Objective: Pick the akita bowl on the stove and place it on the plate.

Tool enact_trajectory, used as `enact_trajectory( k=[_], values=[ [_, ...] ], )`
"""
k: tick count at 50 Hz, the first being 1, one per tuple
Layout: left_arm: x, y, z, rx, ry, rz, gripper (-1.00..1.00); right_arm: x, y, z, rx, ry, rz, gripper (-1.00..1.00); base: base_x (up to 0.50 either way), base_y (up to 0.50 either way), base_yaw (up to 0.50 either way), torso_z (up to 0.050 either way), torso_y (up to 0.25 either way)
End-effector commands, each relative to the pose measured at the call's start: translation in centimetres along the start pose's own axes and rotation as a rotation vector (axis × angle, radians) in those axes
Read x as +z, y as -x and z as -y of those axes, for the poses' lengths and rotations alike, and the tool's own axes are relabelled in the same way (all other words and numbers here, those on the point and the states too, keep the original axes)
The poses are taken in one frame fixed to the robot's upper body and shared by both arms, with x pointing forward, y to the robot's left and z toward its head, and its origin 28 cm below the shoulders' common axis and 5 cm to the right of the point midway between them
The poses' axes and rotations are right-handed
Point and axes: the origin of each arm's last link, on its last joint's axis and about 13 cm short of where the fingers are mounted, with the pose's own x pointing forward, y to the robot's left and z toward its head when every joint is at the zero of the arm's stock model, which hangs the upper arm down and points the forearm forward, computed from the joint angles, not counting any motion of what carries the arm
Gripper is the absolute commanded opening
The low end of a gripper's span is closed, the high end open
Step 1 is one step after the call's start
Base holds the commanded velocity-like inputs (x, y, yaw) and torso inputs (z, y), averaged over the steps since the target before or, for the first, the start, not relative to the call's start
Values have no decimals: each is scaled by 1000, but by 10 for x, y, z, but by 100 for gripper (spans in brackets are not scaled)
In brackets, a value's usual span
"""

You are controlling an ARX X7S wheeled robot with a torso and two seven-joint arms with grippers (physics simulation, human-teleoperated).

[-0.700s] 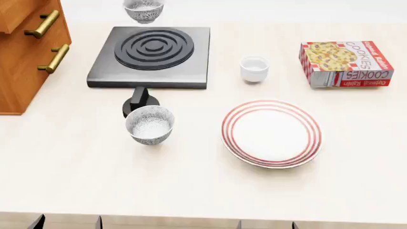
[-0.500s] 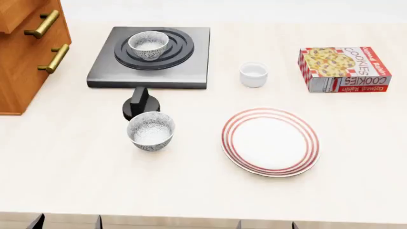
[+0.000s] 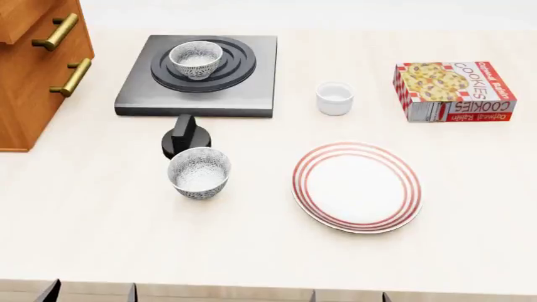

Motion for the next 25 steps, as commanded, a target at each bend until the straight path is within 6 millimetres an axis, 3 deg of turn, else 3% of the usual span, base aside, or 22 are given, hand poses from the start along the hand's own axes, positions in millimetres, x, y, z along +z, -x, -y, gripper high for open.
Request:
enact_trajectory(
  k=[1, 3, 8, 9, 12, 15, 17, 19, 22, 25],
  values=[
    [-1, 0, 0, 2, 4, -12, 100, 46, -25, -9, 46, 75, 9, 100, 0, 0, 0, 0, 0],
    [0, 0, 0, 3, 4, -11, 100, 64, -32, -13, 82, 98, 62, 100, 0, 0, 0, 0, 0],
    [-1, 0, 0, 5, 2, -10, 100, 160, -58, -25, 86, 90, 203, 100, 0, 0, 0, 0, 0],
    [0, 0, 0, 5, 2, -10, 100, 168, -59, -25, 90, 83, 207, 100, 0, 0, 0, 0, 0],
    [-2, -1, 0, 5, 1, -10, 100, 226, -67, -16, 39, 63, 248, 100, 0, 0, 0, 0, 0],
    [0, 0, 0, 6, 1, -11, 100, 263, -63, 2, -1, 19, 280, 100, 0, 0, 0, 0, 0],
    [-1, 0, 0, 5, -1, -11, 100, 273, -56, 18, -33, 30, 271, 100, 0, 0, 0, 0, 0],
    [0, 0, 0, 5, -1, -11, 100, 271, -51, 26, -60, 35, 257, 100, 0, 0, 0, 0, 0],
    [-1, 0, 0, 3, -3, -13, 100, 252, -34, 44, -91, 22, 226, 100, 0, 0, 0, 0, 0],
    [-1, 0, 0, 3, -5, -14, 100, 233, -23, 49, -91, 1, 185, 100, 0, 0, 0, 0, 0]
  ],
)
